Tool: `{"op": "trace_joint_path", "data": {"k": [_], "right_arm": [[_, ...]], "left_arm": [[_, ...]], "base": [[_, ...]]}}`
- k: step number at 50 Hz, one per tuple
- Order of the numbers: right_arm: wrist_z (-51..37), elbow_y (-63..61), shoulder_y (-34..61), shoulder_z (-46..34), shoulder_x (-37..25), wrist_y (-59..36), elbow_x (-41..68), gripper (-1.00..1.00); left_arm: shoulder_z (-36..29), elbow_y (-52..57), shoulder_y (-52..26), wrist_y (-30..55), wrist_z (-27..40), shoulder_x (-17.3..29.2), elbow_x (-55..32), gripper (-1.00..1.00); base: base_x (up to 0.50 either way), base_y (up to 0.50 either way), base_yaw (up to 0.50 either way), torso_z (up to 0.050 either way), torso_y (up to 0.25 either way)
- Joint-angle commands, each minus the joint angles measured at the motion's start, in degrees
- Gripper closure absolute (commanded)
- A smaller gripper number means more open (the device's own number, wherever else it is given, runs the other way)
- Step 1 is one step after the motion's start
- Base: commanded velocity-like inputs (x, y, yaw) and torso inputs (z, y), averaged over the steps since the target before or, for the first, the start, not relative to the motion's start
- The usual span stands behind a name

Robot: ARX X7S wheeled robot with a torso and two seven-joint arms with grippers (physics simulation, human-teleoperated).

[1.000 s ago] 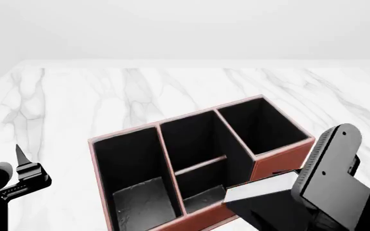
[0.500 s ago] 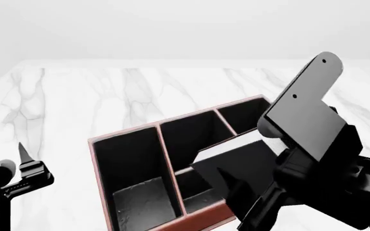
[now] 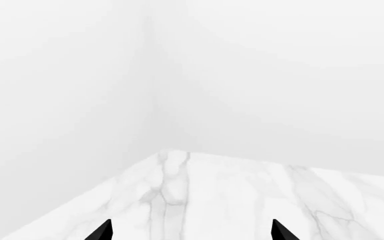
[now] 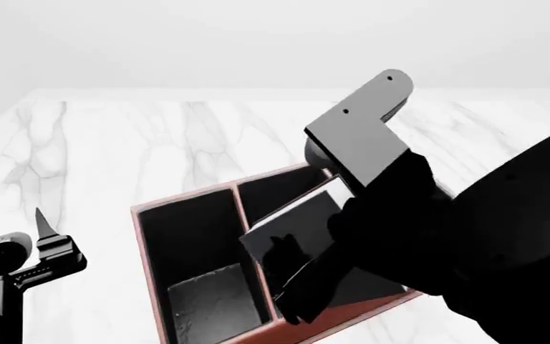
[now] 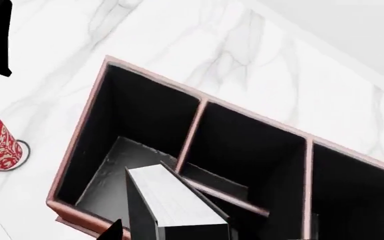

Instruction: Pick up the book and place it in the left compartment of the caddy.

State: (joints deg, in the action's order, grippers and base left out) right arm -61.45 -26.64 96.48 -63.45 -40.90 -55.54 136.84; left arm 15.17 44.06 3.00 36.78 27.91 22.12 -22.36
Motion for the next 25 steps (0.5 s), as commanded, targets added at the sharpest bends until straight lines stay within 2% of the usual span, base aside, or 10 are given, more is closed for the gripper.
{"op": "trace_joint_path", "data": {"k": [1,10,18,25], "right_arm": [[21.5,3.7,-2.5,-1.2,6.2,2.3,-3.9,1.0],[21.2,2.6,-9.5,-1.6,13.0,9.4,-9.5,1.0],[20.3,3.2,-11.5,-2.9,16.3,11.3,-9.7,1.0],[22.5,4.5,-12.5,-3.7,16.6,10.4,-12.3,1.0]], "left_arm": [[0.0,-0.1,0.1,-0.1,0.2,0.1,-0.2,-1.0],[-1.0,-0.9,-0.5,-0.4,0.0,0.1,-0.2,-1.0],[-1.4,-0.7,-0.7,0.2,0.3,0.2,-0.2,-1.0],[-0.9,-0.2,-0.3,0.2,0.3,0.4,-0.7,-1.0]], "base": [[0.0,0.0,0.0,0.0,0.0],[0.0,0.0,0.0,0.0,0.001],[0.0,0.0,0.0,0.0,0.001],[0.0,0.0,0.0,0.0,0.0]]}}
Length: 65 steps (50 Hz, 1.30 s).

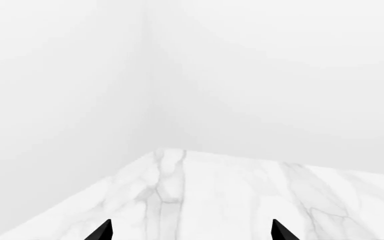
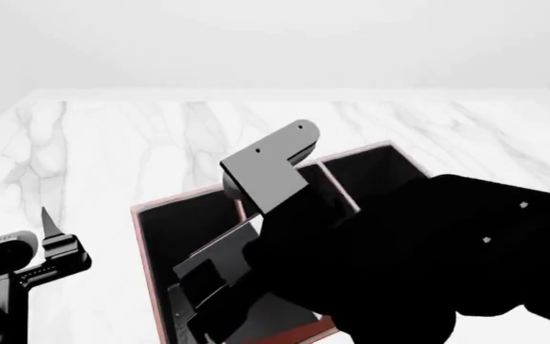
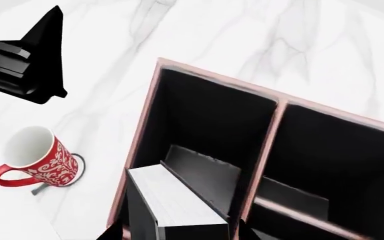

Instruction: Pick up the book and place it in the left compartment of the caddy.

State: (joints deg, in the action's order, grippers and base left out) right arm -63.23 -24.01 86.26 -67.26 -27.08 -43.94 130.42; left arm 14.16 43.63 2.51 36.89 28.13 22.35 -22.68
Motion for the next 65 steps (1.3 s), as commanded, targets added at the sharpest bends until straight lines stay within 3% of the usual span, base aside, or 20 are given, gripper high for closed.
{"op": "trace_joint_path", "data": {"k": [1,4,11,20,59,65], "right_arm": [[24.3,1.9,-2.3,0.2,2.8,-1.2,-5.9,1.0],[20.8,2.2,-2.4,-1.3,2.8,-0.7,-6.4,1.0],[22.1,2.1,-3.7,-1.7,1.5,-1.2,-12.4,1.0],[17.8,0.9,0.3,-1.7,-0.8,-2.7,-10.2,1.0],[17.8,0.9,0.5,-1.9,-0.8,-2.5,-10.2,1.0],[16.7,7.0,12.8,1.4,0.7,-4.2,2.8,1.0]], "left_arm": [[0.1,0.3,0.2,0.1,0.1,0.1,-0.4,-1.0],[-0.1,0.0,0.5,-0.5,0.1,0.0,-0.2,-1.0],[-0.1,-0.4,1.2,-1.2,0.1,-0.3,-0.1,-1.0],[-0.4,-0.6,1.1,-1.6,-0.1,-0.3,-0.2,-1.0],[-0.7,-0.7,1.2,-1.9,0.5,0.2,-0.7,-1.0],[-1.0,-0.9,0.8,-1.6,0.6,0.4,-0.7,-1.0]], "base": [[0.0,0.0,0.0,0.0,0.0],[0.0,0.0,0.0,0.0,0.003],[0.0,0.0,0.0,0.0,0.0],[0.0,0.0,0.0,0.0,0.001],[0.0,0.0,0.0,0.0,0.001],[0.0,0.0,0.0,0.003,0.002]]}}
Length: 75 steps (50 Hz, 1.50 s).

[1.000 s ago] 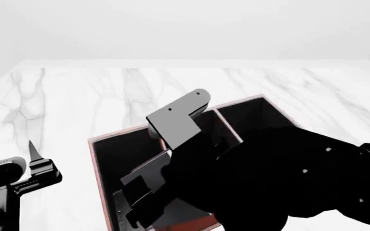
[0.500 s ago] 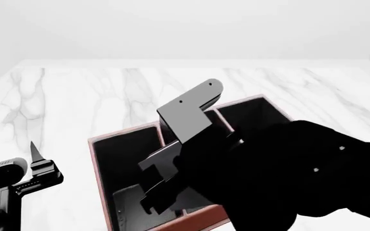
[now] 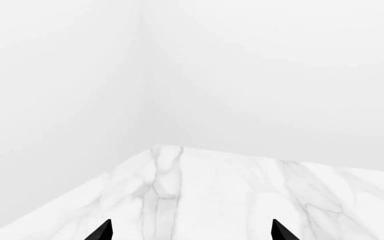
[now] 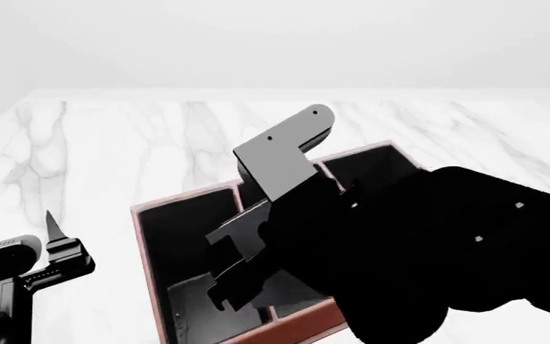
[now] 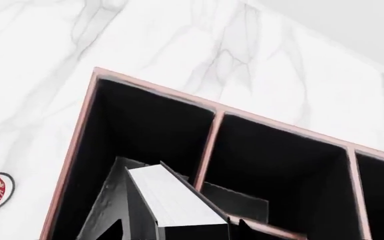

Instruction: Pick up the book and place it in the left compartment of the caddy.

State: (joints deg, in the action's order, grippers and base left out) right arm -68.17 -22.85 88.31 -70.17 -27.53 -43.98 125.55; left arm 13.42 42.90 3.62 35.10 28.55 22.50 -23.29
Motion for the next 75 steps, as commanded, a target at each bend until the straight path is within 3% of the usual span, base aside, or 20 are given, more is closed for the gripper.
{"op": "trace_joint_path", "data": {"k": [1,6,18,41,46,54,61,67,75], "right_arm": [[21.7,7.3,13.3,4.6,1.7,-5.3,7.9,1.0],[24.7,16.0,21.1,5.7,4.5,-9.0,9.6,1.0],[29.0,31.7,25.3,1.2,10.3,-15.5,13.4,1.0],[30.7,44.1,24.5,-4.5,20.1,-16.8,14.1,1.0],[28.0,46.5,23.4,-5.6,22.7,-13.3,16.1,1.0],[16.6,39.1,20.1,-7.3,24.1,-2.4,20.1,1.0],[12.0,33.9,16.8,-8.7,25.8,3.9,19.2,1.0],[10.4,31.8,15.9,-10.0,27.1,7.5,18.0,1.0],[15.2,28.7,19.6,-20.3,27.5,15.9,20.1,1.0]], "left_arm": [[-0.5,-0.2,-0.4,0.2,0.2,0.3,0.0,-1.0],[-1.4,-0.8,-1.0,0.1,0.2,0.2,0.2,-1.0],[-1.6,-1.0,-1.2,0.3,0.4,0.5,0.2,-1.0],[-3.3,-1.5,-2.2,0.4,0.8,0.5,0.5,-1.0],[-3.1,-1.3,-2.6,1.0,0.9,0.7,0.2,-1.0],[-3.5,-1.1,-3.2,1.6,1.2,1.0,0.1,-1.0],[-3.9,-1.2,-3.4,1.5,1.4,0.9,0.1,-1.0],[-3.7,-1.1,-3.2,1.5,1.4,1.0,0.0,-1.0],[-4.6,-1.8,-3.8,1.3,1.4,0.9,0.2,-1.0]], "base": [[0.0,0.0,0.0,0.0,0.0],[0.0,0.0,0.0,0.0,0.0],[0.0,0.0,0.0,0.0,0.001],[0.0,0.0,0.0,0.0,0.001],[0.0,0.0,0.0,0.0,0.002],[0.0,0.0,0.0,0.0,0.001],[0.0,0.0,0.0,0.001,0.0],[0.0,0.0,0.0,0.0,0.002],[0.0,0.0,0.0,0.0,0.001]]}}
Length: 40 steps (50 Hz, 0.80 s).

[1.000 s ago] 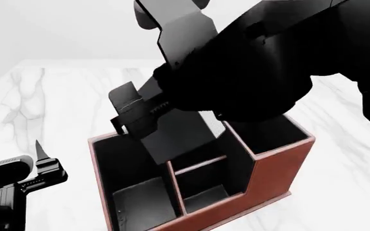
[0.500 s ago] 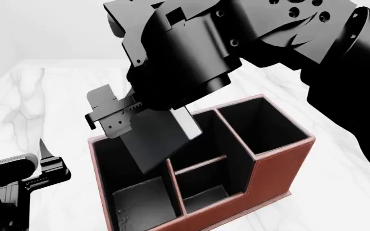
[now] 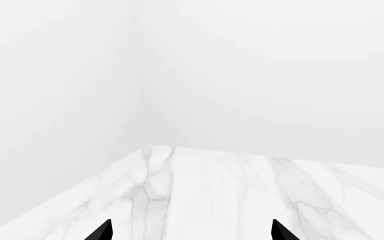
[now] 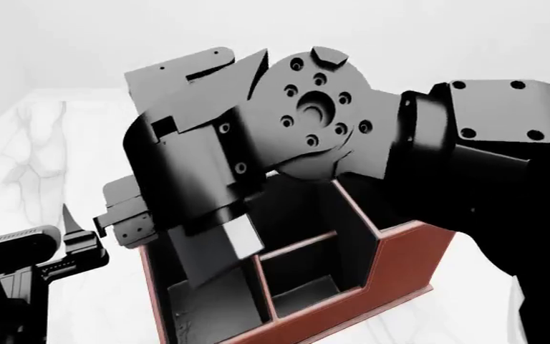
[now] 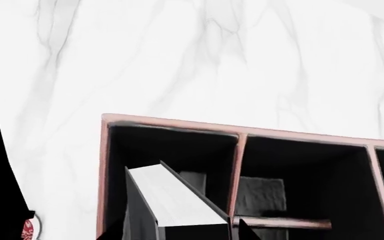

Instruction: Pick up the book and place it in the left compartment of the caddy.

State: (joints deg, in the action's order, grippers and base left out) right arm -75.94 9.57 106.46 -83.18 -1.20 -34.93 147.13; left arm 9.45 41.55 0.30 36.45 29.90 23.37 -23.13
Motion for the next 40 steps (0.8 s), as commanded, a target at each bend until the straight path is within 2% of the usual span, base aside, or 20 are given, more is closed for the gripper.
{"op": "trace_joint_path", "data": {"k": [1,22,40], "right_arm": [[23.2,-3.7,1.6,-7.6,1.2,6.9,-1.3,1.0],[26.1,3.7,-0.5,-8.0,1.2,5.9,-2.2,1.0],[24.7,2.3,-6.1,-8.0,1.2,5.0,-5.4,1.0]], "left_arm": [[-0.6,-0.4,-0.5,-0.1,0.1,0.0,0.0,-1.0],[-0.7,-0.7,-0.3,-0.3,0.2,0.2,-0.1,-1.0],[-0.5,-0.8,0.6,-1.3,0.3,0.1,-0.3,-1.0]], "base": [[0.0,0.0,0.0,0.0,0.0],[0.0,0.0,0.0,0.0,0.001],[0.0,0.0,0.0,0.0,0.002]]}}
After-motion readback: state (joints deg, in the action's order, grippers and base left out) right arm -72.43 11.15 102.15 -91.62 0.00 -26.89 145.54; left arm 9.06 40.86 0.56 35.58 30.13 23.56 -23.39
